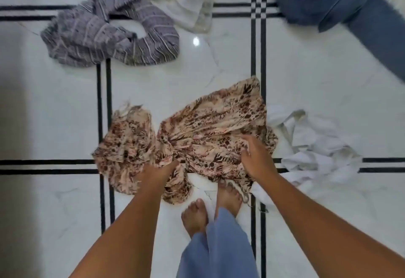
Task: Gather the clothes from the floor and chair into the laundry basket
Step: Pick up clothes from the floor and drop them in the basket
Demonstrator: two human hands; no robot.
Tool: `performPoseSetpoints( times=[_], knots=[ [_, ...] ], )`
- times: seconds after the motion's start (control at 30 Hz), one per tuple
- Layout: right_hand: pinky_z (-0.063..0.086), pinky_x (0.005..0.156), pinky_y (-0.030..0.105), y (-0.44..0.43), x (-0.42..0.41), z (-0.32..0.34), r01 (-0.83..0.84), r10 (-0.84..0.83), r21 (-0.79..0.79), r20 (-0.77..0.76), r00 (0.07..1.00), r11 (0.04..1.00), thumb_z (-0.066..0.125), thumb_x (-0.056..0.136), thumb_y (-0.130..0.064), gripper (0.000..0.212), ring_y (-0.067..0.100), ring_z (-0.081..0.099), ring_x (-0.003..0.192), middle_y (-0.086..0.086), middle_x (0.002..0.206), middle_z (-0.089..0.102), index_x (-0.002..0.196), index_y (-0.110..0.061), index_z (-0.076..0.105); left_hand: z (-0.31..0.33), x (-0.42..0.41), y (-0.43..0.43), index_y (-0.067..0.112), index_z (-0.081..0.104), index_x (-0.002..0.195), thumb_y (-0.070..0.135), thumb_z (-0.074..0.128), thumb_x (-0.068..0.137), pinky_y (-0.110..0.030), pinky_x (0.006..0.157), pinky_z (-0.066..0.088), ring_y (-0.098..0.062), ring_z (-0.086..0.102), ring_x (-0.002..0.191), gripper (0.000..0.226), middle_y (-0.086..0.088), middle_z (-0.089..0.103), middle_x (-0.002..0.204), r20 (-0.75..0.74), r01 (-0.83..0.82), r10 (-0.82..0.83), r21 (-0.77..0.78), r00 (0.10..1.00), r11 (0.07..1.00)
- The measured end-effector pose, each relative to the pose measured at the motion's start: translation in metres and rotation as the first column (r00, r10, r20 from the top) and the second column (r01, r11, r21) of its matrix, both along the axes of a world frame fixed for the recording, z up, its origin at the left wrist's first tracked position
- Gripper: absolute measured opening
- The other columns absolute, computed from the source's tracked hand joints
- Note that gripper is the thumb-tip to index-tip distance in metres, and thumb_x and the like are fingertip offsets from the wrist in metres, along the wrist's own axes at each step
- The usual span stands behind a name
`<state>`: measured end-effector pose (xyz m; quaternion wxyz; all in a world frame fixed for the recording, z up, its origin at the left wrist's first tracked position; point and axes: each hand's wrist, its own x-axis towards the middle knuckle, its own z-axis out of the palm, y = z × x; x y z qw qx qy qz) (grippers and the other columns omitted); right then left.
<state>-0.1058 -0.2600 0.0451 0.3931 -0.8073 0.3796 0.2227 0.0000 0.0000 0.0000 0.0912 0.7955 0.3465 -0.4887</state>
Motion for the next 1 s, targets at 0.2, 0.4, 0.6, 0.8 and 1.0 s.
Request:
performPoseSetpoints(
  times=[0.2, 0.4, 0.6, 0.8, 1.0],
  knots=[
    [0.034, 0.054, 0.018, 0.005, -0.006, -0.085, 0.067, -0.066, -0.012, 0.096, 0.993, 0.998, 0.048, 0.096, -0.015, 0.037, 0.006, 0.053, 0.064, -0.003, 0.129, 0.055, 0.132, -0.022, 0.048, -0.136, -0.115, 0.028, 0.010, 0.062, 0.106, 0.074, -0.006, 0.074, -0.042, 0.099, 0.039, -0.027, 0.058, 0.107, 0.099, -0.011, 0.067, 0.116, -0.064, 0.353, -0.354, -0.020, 0.933, 0.935],
    [0.049, 0.084, 0.031, -0.005, -0.056, -0.098, 0.126, -0.086, -0.204, 0.194, 0.977, 0.971, 0.050, 0.091, -0.009, 0.035, 0.020, 0.057, 0.105, 0.004, 0.122, 0.056, 0.125, -0.016, 0.053, -0.239, -0.175, 0.033, 0.017, 0.047, 0.120, 0.094, 0.019, 0.066, -0.057, 0.103, 0.038, -0.035, 0.049, 0.118, 0.098, -0.008, 0.058, 0.134, -0.084, 0.391, -0.413, -0.197, 0.907, 0.899],
    [0.015, 0.108, 0.070, -0.060, -0.125, -0.089, -0.095, -0.077, -0.578, -0.266, 0.961, 0.811, 0.073, 0.061, -0.065, 0.110, 0.034, 0.021, 0.147, 0.012, 0.158, 0.025, 0.150, -0.021, 0.027, -0.062, -0.037, -0.239, 0.021, 0.006, 0.152, 0.072, 0.078, 0.047, -0.061, 0.113, 0.027, -0.037, -0.004, 0.149, 0.137, -0.013, -0.011, 0.162, 0.283, 0.884, -0.861, -0.341, 0.422, 0.321],
    [0.030, 0.088, 0.082, -0.115, -0.170, -0.108, -0.153, -0.153, -0.534, -0.485, 0.861, 0.831, 0.082, 0.033, -0.069, 0.157, 0.044, -0.007, 0.148, 0.016, 0.162, -0.014, 0.154, -0.029, -0.009, -0.093, -0.064, -0.251, 0.022, 0.026, 0.146, 0.036, 0.082, 0.068, -0.059, 0.100, 0.042, -0.040, 0.011, 0.145, 0.097, -0.013, 0.001, 0.161, 0.224, 0.993, -0.974, -0.104, -0.026, -0.051],
    [0.053, 0.082, 0.046, -0.165, -0.165, -0.148, -0.061, -0.165, -0.432, -0.467, 0.869, 0.900, 0.084, 0.069, -0.018, 0.123, 0.040, 0.053, 0.116, 0.028, 0.150, 0.028, 0.154, -0.031, -0.003, -0.090, -0.066, -0.232, 0.010, 0.052, 0.127, 0.005, 0.066, 0.076, -0.041, 0.089, 0.049, -0.033, 0.054, 0.113, 0.052, -0.016, 0.056, 0.123, 0.459, 0.966, -0.888, -0.231, 0.005, -0.114]
  ],
)
